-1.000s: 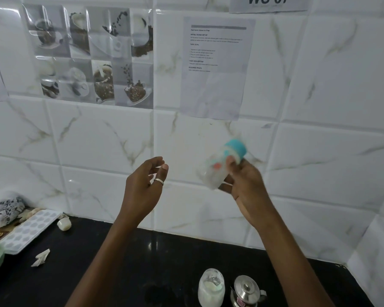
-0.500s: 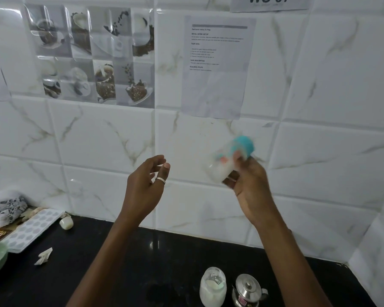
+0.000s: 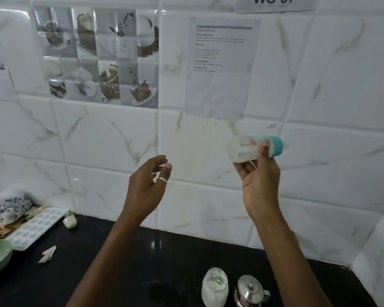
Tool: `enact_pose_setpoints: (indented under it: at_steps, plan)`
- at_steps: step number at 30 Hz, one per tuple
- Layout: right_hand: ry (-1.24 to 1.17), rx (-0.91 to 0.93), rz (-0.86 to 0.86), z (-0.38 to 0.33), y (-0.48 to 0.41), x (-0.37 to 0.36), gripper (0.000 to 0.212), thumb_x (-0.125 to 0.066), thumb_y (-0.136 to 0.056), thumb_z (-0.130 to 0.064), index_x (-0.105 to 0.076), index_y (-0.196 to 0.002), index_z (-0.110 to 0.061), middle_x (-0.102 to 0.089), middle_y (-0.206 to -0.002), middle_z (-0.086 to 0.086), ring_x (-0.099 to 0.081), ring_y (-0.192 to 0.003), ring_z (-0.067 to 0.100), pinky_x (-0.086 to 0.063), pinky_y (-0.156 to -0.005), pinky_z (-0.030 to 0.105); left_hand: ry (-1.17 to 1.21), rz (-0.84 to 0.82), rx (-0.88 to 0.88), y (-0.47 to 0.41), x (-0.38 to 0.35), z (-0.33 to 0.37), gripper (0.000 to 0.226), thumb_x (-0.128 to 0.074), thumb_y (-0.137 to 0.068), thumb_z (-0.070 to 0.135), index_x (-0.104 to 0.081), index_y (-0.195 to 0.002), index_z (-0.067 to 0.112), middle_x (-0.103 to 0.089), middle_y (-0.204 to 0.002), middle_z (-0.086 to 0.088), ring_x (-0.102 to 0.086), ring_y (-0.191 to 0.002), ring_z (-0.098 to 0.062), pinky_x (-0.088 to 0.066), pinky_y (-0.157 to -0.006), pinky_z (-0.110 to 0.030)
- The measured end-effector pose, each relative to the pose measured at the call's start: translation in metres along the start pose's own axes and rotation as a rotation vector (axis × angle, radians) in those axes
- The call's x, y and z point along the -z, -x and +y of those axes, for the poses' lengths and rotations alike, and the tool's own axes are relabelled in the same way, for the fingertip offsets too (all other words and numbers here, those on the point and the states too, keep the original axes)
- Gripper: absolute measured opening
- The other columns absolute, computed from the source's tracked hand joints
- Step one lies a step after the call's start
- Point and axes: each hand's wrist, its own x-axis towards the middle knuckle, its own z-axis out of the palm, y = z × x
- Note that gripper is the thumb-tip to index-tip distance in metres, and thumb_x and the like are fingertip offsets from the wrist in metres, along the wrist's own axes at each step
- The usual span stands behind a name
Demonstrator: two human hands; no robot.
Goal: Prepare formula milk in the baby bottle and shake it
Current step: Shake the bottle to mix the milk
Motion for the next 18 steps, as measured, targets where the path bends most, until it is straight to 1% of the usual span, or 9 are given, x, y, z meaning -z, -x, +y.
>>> enact_pose_setpoints:
  at_steps: [4,6,9,10,12,14,15,16,18]
  plan:
    - [0.337,-0.111,-0.222,0.011,0.011,-0.001,0.049,-0.067,-0.081,-0.047,-0.061,-0.121,-0.018,-0.077,-0.115,0.004,-0.075,-0.106,0.022,-0.062,-0.077,0.033,-0.007,-0.011,-0.004,-0.001,-0.001,0.001,0.036,-0.056,-0.098,0.046,-0.061,-0.130,0.031,-0.066,-0.120,0.020,-0.061,-0.106,0.006,-0.043,-0.082,-0.009]
    - [0.259,-0.080,-0.222,0.009,0.007,0.001,0.048,-0.067,-0.085,-0.043,-0.061,-0.124,-0.016,-0.077,-0.116,0.004,-0.073,-0.109,0.023,-0.062,-0.080,0.036,-0.003,-0.011,0.000,-0.002,-0.001,0.000,0.035,-0.056,-0.098,0.046,-0.061,-0.129,0.031,-0.066,-0.120,0.020,-0.062,-0.107,0.003,-0.043,-0.082,-0.009]
    - [-0.007,-0.023,-0.068,0.001,-0.004,0.000,0.040,-0.059,-0.097,-0.040,-0.060,-0.127,-0.014,-0.077,-0.117,0.003,-0.072,-0.112,0.023,-0.062,-0.084,0.037,0.009,-0.002,0.011,-0.002,0.000,-0.002,0.034,-0.057,-0.098,0.045,-0.062,-0.129,0.031,-0.066,-0.119,0.020,-0.063,-0.107,-0.001,-0.044,-0.084,-0.012]
    - [-0.014,-0.012,-0.055,0.002,-0.005,-0.001,0.039,-0.058,-0.098,-0.040,-0.059,-0.128,-0.014,-0.077,-0.117,0.003,-0.073,-0.111,0.023,-0.062,-0.084,0.036,0.012,-0.002,0.014,-0.001,0.001,-0.003,0.034,-0.058,-0.098,0.045,-0.062,-0.129,0.031,-0.066,-0.119,0.021,-0.063,-0.107,-0.001,-0.045,-0.084,-0.013]
    - [0.140,-0.046,-0.123,0.009,0.000,-0.003,0.042,-0.062,-0.093,-0.043,-0.060,-0.123,-0.014,-0.078,-0.113,0.003,-0.075,-0.105,0.022,-0.062,-0.083,0.035,0.011,-0.003,0.013,-0.002,0.000,-0.003,0.034,-0.057,-0.098,0.045,-0.062,-0.128,0.032,-0.066,-0.119,0.021,-0.062,-0.107,0.001,-0.045,-0.084,-0.013]
    - [0.347,-0.126,-0.257,0.016,0.008,-0.004,0.058,-0.071,-0.080,-0.051,-0.060,-0.124,-0.016,-0.077,-0.114,0.003,-0.075,-0.106,0.022,-0.062,-0.083,0.036,0.002,-0.004,0.008,-0.002,-0.001,-0.002,0.033,-0.057,-0.098,0.045,-0.062,-0.128,0.032,-0.065,-0.119,0.021,-0.060,-0.106,0.006,-0.044,-0.083,-0.011]
    - [0.391,-0.142,-0.295,0.018,0.009,-0.003,0.065,-0.073,-0.076,-0.054,-0.060,-0.127,-0.016,-0.076,-0.117,0.003,-0.073,-0.109,0.023,-0.062,-0.083,0.037,-0.001,-0.005,0.007,-0.003,-0.002,-0.002,0.034,-0.057,-0.098,0.045,-0.062,-0.128,0.031,-0.065,-0.118,0.021,-0.060,-0.105,0.007,-0.044,-0.083,-0.011]
    - [0.369,-0.127,-0.297,0.017,0.008,-0.001,0.067,-0.073,-0.076,-0.054,-0.059,-0.128,-0.016,-0.076,-0.119,0.004,-0.073,-0.111,0.023,-0.062,-0.083,0.037,-0.002,-0.005,0.008,-0.002,-0.001,-0.002,0.034,-0.057,-0.098,0.045,-0.062,-0.129,0.031,-0.065,-0.119,0.020,-0.061,-0.104,0.005,-0.044,-0.083,-0.011]
    - [0.185,-0.080,-0.206,0.010,0.001,0.000,0.056,-0.069,-0.086,-0.047,-0.060,-0.128,-0.012,-0.076,-0.118,0.005,-0.073,-0.110,0.023,-0.062,-0.083,0.037,-0.005,-0.003,0.007,-0.002,0.000,-0.002,0.035,-0.057,-0.098,0.045,-0.061,-0.130,0.030,-0.065,-0.119,0.020,-0.062,-0.105,0.001,-0.044,-0.083,-0.011]
